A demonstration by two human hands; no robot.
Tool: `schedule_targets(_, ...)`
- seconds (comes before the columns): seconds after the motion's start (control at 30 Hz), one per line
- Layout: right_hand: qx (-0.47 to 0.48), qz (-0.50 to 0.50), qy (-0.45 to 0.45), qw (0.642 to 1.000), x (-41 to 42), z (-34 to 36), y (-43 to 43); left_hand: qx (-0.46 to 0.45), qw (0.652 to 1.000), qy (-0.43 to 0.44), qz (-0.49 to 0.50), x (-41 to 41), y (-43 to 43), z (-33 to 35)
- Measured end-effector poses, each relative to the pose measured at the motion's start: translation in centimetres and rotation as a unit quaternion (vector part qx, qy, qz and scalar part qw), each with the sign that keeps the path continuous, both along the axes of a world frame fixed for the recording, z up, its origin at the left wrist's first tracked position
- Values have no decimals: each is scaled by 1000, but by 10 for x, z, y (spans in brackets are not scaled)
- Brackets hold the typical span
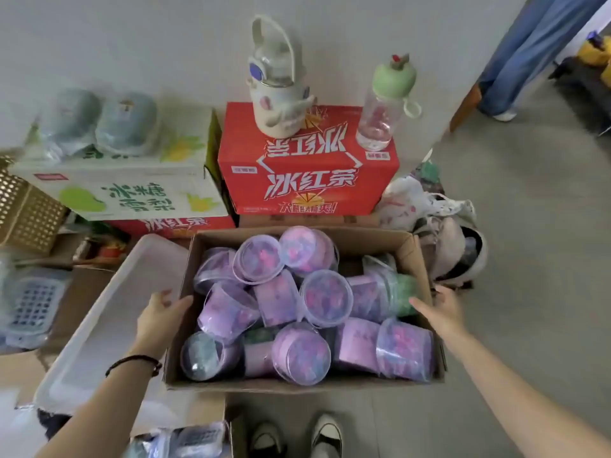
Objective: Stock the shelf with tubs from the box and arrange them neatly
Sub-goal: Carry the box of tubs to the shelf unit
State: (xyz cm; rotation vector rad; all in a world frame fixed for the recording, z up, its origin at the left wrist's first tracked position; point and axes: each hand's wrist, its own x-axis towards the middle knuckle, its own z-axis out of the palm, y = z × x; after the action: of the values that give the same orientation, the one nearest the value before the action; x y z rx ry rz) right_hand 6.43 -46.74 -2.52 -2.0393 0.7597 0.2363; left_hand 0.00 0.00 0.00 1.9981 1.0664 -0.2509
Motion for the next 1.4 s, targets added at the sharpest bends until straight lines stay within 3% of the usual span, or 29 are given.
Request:
schedule_targets(0.3,31,-14,7,999,-3,-55,-26,0,999,-43,18,4,13,-59)
schedule_targets(0.43,62,-11,10,998,-7,-54,-35,-8,1000,-23,-8,-3,18,-71)
schedule_targets(0.63,20,37,-3,999,-8,-55,-38,13,999,-31,-16,2,21,-77)
schedule_targets(1.03,1,29,-46,999,-18,-33,-32,35,998,-55,-4,-23,18,-53)
schedule_targets(1.4,3,41,-50,998,-77,53,-23,8,998,-47,46,-125,30,24)
